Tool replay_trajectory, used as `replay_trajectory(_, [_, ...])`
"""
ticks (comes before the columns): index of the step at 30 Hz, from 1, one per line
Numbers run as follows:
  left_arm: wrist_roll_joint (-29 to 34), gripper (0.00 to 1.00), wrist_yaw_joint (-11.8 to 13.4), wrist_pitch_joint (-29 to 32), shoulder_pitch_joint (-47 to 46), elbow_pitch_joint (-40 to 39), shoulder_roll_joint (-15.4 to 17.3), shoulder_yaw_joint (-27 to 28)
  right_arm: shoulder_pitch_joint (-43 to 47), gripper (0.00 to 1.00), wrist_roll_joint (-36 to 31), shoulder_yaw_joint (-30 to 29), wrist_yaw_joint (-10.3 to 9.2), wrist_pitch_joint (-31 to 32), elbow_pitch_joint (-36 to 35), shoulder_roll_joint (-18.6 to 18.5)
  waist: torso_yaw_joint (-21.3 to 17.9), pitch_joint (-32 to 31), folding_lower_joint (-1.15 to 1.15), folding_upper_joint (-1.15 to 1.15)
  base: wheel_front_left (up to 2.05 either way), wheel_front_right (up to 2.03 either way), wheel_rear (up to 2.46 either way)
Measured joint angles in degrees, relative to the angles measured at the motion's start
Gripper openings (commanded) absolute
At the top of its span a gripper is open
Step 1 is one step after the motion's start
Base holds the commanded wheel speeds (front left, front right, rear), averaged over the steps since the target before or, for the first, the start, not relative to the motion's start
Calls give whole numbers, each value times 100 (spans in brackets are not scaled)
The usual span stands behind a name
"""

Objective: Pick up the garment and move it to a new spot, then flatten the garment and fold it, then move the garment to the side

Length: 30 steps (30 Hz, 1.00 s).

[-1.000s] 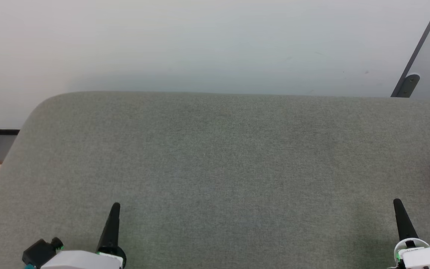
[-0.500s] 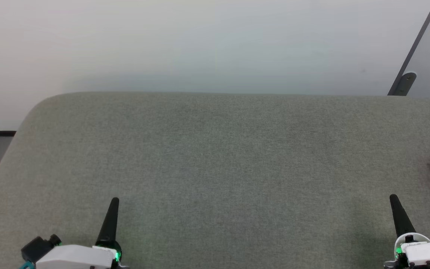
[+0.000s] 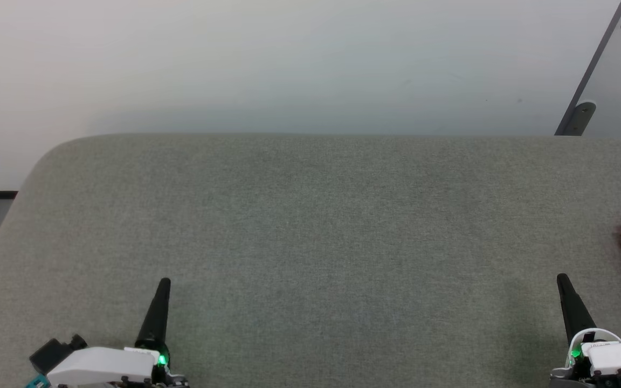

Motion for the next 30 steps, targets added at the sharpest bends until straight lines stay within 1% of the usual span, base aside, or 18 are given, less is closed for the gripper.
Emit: replay_trajectory(30, [-1129,0,0,366,-227,145,-110,215,-220,0,1099,-22,-1,315,115,111,-131,26,0,0,0,0,0])
